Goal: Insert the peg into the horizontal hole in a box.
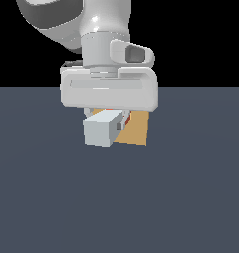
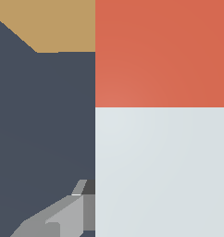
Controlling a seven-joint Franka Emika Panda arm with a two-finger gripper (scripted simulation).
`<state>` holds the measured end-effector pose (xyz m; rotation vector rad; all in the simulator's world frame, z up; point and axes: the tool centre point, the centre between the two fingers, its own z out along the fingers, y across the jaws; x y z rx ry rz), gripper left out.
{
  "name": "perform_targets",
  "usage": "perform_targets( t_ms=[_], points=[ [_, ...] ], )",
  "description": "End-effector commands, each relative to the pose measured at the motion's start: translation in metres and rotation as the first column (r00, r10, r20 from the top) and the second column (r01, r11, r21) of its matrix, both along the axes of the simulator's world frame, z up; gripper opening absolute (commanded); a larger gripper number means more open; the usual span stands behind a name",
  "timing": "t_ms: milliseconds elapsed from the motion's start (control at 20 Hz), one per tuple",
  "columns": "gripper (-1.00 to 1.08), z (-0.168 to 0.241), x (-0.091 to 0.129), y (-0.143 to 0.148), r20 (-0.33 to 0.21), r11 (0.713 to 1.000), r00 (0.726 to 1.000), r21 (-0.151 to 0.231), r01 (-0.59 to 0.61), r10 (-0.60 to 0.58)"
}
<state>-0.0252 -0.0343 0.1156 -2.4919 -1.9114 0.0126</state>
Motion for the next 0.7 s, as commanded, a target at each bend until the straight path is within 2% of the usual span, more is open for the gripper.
perform_targets(
  t_ms=[0,350,650],
  points=[
    [-1.00,0.003,0.007,0.029,0.008,1.000,1.000,0.004,-0.016,0.016],
    [-1.00,0.004,0.021,0.081,0.010,1.000,1.000,0.004,-0.016,0.016],
    [-1.00,0.005,0.025,0.096,0.012,1.000,1.000,0.003,-0.016,0.016]
  ],
)
